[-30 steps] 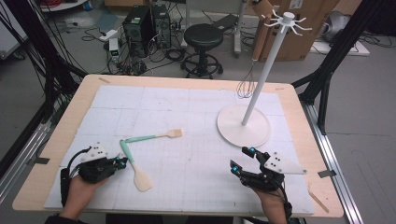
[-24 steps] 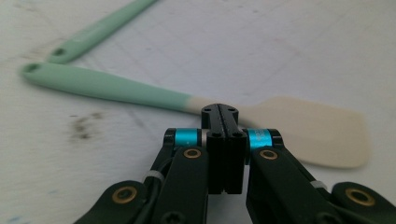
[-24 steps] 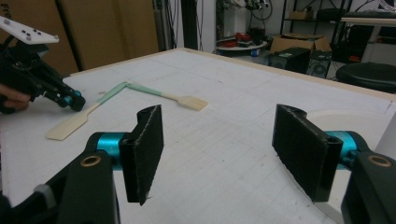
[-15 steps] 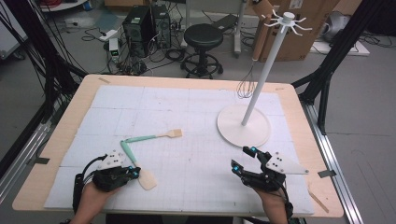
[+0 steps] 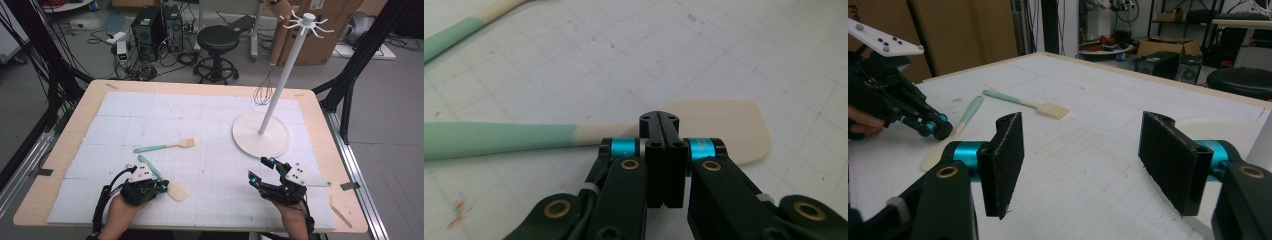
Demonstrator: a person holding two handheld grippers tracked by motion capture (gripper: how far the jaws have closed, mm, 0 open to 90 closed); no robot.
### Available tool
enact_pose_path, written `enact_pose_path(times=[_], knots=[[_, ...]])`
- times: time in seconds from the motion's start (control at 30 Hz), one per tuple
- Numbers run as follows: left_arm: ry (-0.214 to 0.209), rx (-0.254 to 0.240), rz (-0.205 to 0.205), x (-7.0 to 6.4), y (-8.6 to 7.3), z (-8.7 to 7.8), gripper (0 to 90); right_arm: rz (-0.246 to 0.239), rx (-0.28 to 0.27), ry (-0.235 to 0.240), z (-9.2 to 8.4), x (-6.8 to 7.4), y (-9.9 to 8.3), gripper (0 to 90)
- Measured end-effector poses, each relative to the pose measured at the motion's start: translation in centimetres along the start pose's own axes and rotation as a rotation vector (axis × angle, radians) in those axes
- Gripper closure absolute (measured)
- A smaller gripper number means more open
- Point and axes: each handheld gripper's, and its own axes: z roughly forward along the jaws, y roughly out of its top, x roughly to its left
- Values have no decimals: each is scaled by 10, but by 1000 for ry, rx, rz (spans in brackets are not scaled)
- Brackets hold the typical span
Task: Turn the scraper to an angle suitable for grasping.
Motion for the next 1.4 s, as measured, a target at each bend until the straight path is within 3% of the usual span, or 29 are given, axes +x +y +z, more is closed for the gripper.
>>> enact_pose_path(times=[0.33, 0.57, 0.67, 0.73, 0.83, 0.97, 1.07, 1.13, 1.2, 1.3, 1.4], knots=[[14, -22, -20, -17, 20, 32, 897, 5, -1, -1, -1, -1, -1, 339], [-10, -44, -29, -23, 34, 47, 897, 0, 5, -1, 0, -2, -2, 339], [3, -76, -11, -16, 35, 38, 897, 8, -3, -6, -2, -3, -2, 339], [32, -107, -5, -6, 35, 24, 897, 8, -5, -10, -4, -4, -2, 339], [114, -161, -34, 22, 31, -1, 897, 11, -8, -13, -5, -5, -3, 340], [214, -161, -83, 60, 17, -24, 897, 11, -8, -13, -5, -4, -2, 340], [249, -155, -84, 77, 10, -29, 897, 8, -8, -13, -5, -4, -2, 340], [257, -144, -103, 87, 6, -26, 897, 11, -7, -14, -6, -4, -2, 339], [232, -130, -107, 92, 5, -20, 897, 10, -5, -16, -6, -4, -2, 339], [201, -110, -63, 90, 6, -10, 897, 9, -9, -20, -7, -4, -2, 339], [210, -70, -46, 89, 8, -4, 897, 15, -11, -22, -8, -6, -3, 339]])
